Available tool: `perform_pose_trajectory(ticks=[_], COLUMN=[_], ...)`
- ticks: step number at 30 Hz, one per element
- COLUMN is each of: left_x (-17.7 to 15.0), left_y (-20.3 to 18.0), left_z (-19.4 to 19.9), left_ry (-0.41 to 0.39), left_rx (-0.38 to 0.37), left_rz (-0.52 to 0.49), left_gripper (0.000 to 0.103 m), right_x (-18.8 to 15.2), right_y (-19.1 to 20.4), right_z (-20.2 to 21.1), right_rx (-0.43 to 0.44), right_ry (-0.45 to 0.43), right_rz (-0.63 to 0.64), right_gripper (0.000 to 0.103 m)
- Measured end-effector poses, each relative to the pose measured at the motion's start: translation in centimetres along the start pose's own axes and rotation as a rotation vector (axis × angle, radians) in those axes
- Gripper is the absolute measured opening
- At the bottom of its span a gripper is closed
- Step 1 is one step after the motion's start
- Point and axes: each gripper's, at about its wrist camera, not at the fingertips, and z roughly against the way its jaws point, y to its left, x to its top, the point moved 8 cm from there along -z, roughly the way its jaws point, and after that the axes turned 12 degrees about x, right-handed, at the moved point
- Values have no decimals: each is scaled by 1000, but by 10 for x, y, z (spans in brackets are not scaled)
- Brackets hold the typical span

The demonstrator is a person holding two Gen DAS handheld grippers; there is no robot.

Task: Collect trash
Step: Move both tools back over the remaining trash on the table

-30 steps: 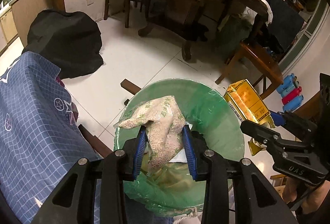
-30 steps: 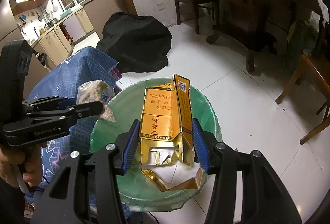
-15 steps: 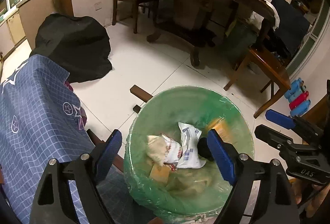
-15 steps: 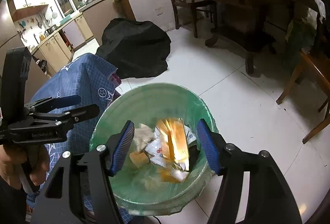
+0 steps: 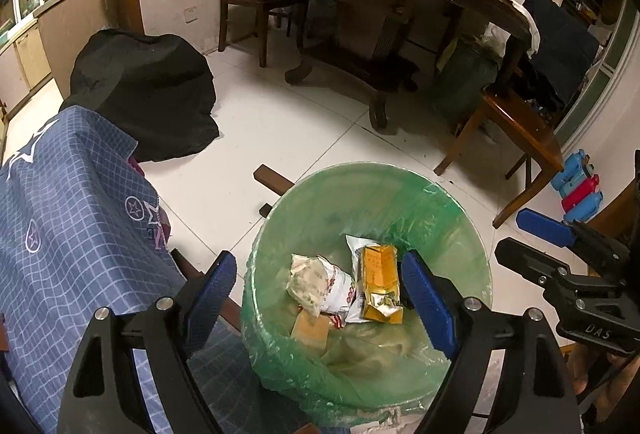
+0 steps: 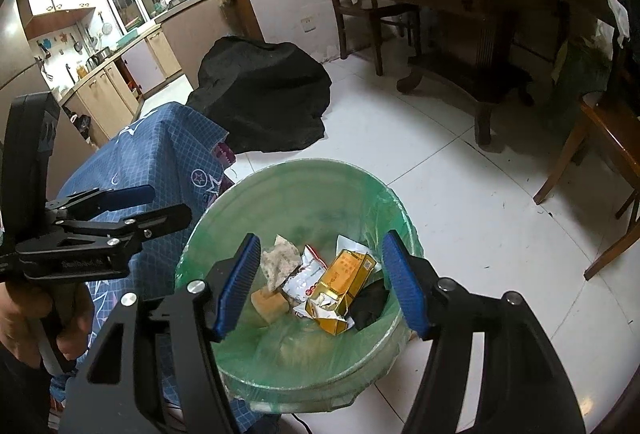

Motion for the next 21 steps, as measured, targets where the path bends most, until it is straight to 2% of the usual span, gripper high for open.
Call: perform_pose_trajectory(ticks=[3, 8, 11, 13, 18, 21], left_x=[-8, -27, -39, -52, -94, -129], left_y=[10, 41, 68, 96, 171, 233], left_z=[11, 32, 48, 66, 108, 132], left_ry=[-16, -38, -57, -82, -131, -150], left_rx=[6, 33, 47, 70, 125, 203], left_rz=[11, 38, 71, 105, 199, 263], left_gripper=[84, 84, 84, 84, 84, 84], right_x=[-4, -11, -14, -16, -25, -32], right_y=[9, 31, 52, 65, 113, 137], right_z=[5, 11, 15, 16, 13, 8], right_rx=[2, 11, 28, 41, 108, 151], right_ry=[-10, -45, -80, -94, -105, -99], right_rz=[21, 55, 75, 91, 150, 171], right_gripper=[62, 72, 83, 88, 91, 91])
